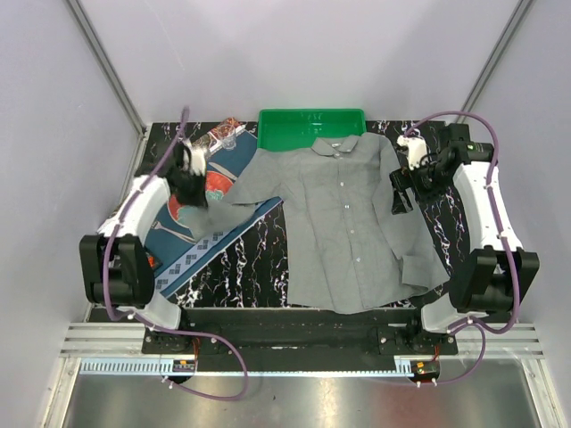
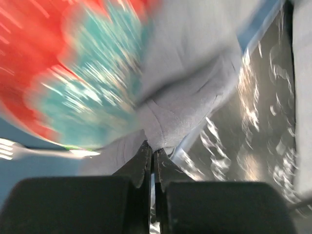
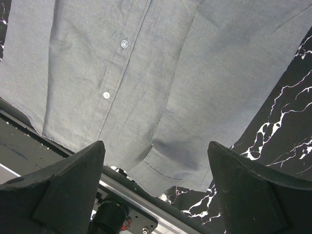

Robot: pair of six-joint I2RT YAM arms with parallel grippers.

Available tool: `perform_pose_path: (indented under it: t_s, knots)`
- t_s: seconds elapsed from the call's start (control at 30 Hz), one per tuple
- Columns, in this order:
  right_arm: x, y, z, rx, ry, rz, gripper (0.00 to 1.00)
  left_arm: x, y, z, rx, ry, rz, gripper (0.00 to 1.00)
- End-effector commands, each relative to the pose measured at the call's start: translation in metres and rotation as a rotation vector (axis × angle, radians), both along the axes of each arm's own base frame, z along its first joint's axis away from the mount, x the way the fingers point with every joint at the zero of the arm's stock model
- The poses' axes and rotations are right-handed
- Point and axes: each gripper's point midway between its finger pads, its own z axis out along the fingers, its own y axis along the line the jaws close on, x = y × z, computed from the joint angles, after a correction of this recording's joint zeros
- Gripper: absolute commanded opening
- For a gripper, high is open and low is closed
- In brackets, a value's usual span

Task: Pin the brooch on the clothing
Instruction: Flatten out the crumpled clothing at the center of the board.

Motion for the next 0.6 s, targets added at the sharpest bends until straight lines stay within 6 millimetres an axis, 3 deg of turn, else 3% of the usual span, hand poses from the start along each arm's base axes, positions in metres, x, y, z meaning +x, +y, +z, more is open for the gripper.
perform_pose_path:
  t_s: [0.0, 0.03, 0.07, 0.1, 0.13, 0.17, 0.2, 0.23, 0.27, 0.33, 0.37, 0.4, 0.5, 0.53, 0.57]
  knots:
    - [-0.003, 0.008, -0.006, 0.011, 0.026, 0.043, 0.91, 0.093, 0.081, 0.164, 0.582, -0.605, -0.206, 0.00]
    - [-0.010, 0.008, -0.018, 0.000, 0.062, 0.052, 0.90, 0.102, 0.085, 0.182, 0.694, -0.672, -0.264, 0.00]
    - [-0.014, 0.010, -0.026, -0.005, 0.083, 0.070, 0.89, 0.115, 0.094, 0.223, 0.820, -0.830, -0.254, 0.00]
    - [-0.017, 0.012, -0.032, -0.008, 0.100, 0.082, 0.88, 0.119, 0.106, 0.240, 0.997, -0.875, -0.361, 0.00]
    - [-0.023, 0.013, -0.042, -0.011, 0.132, 0.087, 0.88, 0.120, 0.111, 0.228, 1.078, -0.868, -0.417, 0.00]
    - [-0.026, 0.014, -0.046, -0.009, 0.151, 0.092, 0.87, 0.123, 0.115, 0.249, 1.226, -0.928, -0.484, 0.00]
    - [-0.028, 0.016, -0.049, -0.004, 0.162, 0.098, 0.86, 0.123, 0.123, 0.245, 1.289, -0.911, -0.503, 0.00]
    - [-0.032, 0.019, -0.053, 0.002, 0.177, 0.107, 0.86, 0.122, 0.129, 0.225, 1.320, -0.879, -0.542, 0.00]
    - [-0.033, 0.021, -0.055, 0.008, 0.192, 0.107, 0.85, 0.126, 0.136, 0.235, 1.373, -0.918, -0.512, 0.00]
    - [-0.038, 0.031, -0.058, 0.013, 0.214, 0.138, 0.84, 0.130, 0.162, 0.222, 1.420, -0.856, -0.503, 0.00]
    - [-0.039, 0.033, -0.060, 0.018, 0.221, 0.141, 0.85, 0.133, 0.173, 0.226, 1.436, -0.864, -0.461, 0.00]
    - [-0.040, 0.035, -0.060, 0.021, 0.226, 0.143, 0.85, 0.137, 0.195, 0.215, 1.443, -0.808, -0.428, 0.00]
    - [-0.040, 0.038, -0.064, 0.031, 0.237, 0.146, 0.85, 0.144, 0.222, 0.210, 1.491, -0.777, -0.351, 0.00]
    - [-0.041, 0.040, -0.066, 0.035, 0.241, 0.148, 0.85, 0.150, 0.225, 0.192, 1.484, -0.750, -0.361, 0.00]
    - [-0.041, 0.041, -0.068, 0.037, 0.253, 0.150, 0.84, 0.153, 0.227, 0.195, 1.497, -0.775, -0.327, 0.00]
